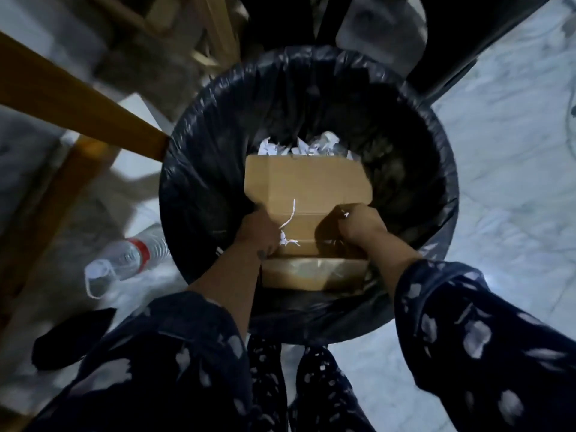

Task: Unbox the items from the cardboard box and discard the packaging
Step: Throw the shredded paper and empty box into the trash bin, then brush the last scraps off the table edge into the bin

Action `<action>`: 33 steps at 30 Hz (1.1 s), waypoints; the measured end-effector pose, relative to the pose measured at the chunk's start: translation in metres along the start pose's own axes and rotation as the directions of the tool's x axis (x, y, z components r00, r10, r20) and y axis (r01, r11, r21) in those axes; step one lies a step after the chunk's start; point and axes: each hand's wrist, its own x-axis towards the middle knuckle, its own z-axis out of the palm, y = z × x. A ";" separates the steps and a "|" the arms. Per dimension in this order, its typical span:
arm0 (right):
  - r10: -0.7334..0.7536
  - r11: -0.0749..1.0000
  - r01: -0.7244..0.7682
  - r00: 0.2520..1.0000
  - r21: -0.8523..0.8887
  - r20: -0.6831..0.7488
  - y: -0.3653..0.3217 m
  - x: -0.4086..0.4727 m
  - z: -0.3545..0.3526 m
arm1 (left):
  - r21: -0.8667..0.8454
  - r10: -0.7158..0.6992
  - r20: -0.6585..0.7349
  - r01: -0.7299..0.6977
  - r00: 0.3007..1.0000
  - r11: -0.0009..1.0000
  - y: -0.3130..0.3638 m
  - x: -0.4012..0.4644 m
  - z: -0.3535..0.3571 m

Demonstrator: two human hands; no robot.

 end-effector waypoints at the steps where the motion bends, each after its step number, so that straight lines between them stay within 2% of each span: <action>1: 0.020 1.000 -0.020 1.000 -0.014 0.023 -0.001 0.005 0.004 | 0.024 -0.012 0.036 0.011 0.999 1.000 -0.001 0.006 0.005; 6: 0.020 1.000 -0.020 0.999 0.009 0.028 0.001 -0.003 -0.003 | 0.076 -0.057 0.071 0.051 0.996 0.996 0.007 0.001 0.002; 9: -0.025 0.999 0.023 0.999 0.040 0.043 0.001 -0.033 -0.025 | 0.000 -0.051 0.072 0.051 0.996 0.999 0.014 -0.031 -0.016; 13: -0.121 0.992 0.119 0.992 0.048 0.028 -0.005 -0.092 -0.065 | -0.116 0.098 -0.043 -0.102 0.994 0.988 0.029 -0.093 -0.056; 20: -0.325 0.946 0.325 0.945 0.008 -0.047 -0.040 -0.230 -0.141 | -0.311 0.236 -0.216 -0.296 0.947 0.903 0.063 -0.233 -0.136; 23: -0.463 0.885 0.466 0.881 0.009 -0.101 -0.063 -0.292 -0.162 | -0.329 0.252 -0.292 -0.344 0.923 0.880 0.063 -0.285 -0.163; 26: -0.607 0.792 0.610 0.781 -0.029 -0.147 -0.088 -0.357 -0.178 | -0.353 0.255 -0.402 -0.406 0.879 0.843 0.054 -0.342 -0.194; 33: -0.799 0.601 0.796 0.600 -0.077 -0.039 -0.161 -0.455 -0.179 | -0.337 0.155 -0.660 -0.473 0.735 0.814 0.006 -0.434 -0.262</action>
